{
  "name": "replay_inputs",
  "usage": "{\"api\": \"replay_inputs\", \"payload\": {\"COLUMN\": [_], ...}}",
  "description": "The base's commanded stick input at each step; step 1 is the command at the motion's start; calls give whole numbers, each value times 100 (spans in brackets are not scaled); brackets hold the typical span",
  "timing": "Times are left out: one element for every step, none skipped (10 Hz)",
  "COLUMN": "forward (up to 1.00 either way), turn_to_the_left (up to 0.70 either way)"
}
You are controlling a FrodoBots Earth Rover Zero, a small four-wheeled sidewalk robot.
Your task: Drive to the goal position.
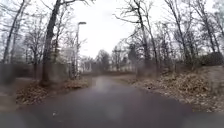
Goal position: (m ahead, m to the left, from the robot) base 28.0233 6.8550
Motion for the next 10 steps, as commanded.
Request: {"api": "replay_inputs", "payload": {"forward": [100,100,100,100,100,100,100,100,100,100], "turn_to_the_left": [25,5,0,0,0,0,0,0,0,0]}}
